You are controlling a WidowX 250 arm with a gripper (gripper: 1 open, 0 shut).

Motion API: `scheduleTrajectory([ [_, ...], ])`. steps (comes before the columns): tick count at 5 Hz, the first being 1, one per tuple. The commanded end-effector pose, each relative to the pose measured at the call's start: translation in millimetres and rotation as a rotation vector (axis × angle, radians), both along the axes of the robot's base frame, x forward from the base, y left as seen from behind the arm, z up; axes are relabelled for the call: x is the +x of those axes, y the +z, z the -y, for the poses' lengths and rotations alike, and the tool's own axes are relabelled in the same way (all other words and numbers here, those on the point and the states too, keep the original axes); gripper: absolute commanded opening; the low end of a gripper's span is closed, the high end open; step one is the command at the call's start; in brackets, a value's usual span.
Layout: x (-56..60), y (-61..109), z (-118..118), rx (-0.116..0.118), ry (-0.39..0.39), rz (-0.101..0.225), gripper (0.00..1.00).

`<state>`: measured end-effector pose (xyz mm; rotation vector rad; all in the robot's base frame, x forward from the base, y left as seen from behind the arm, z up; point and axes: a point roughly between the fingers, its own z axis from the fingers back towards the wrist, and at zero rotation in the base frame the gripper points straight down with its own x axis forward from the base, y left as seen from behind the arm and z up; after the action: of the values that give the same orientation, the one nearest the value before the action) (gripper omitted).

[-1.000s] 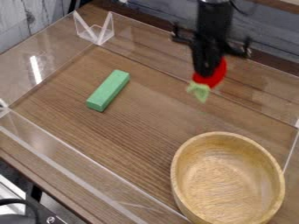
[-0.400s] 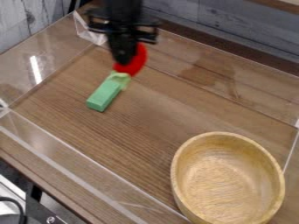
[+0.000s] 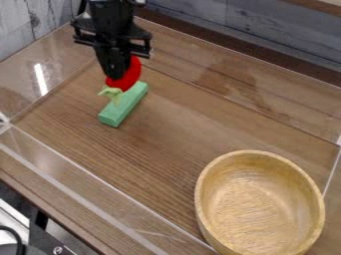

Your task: Move the red object to the left side of the table

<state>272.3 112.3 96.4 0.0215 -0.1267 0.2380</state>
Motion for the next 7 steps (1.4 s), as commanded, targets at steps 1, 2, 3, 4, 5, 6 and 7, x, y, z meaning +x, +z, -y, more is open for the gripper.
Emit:
scheduleTrajectory([
  [1, 7.6, -0.1, -10, 0.020, 0.016, 0.031, 0.00],
  [2, 10.6, -8.1, -13, 0.021, 0.023, 0.022, 0.00],
  [3, 13.0, -15.6, -15, 0.023, 0.029, 0.014, 0.00],
  [4, 15.5, -22.6, -17, 0.026, 0.034, 0.007, 0.00],
  [5, 17.9, -28.4, -19, 0.029, 0.039, 0.000, 0.00],
  [6, 20.0, -33.9, -20, 0.031, 0.044, -0.006, 0.00],
  [7, 22.2, -39.8, -22, 0.034, 0.050, -0.012, 0.00],
])
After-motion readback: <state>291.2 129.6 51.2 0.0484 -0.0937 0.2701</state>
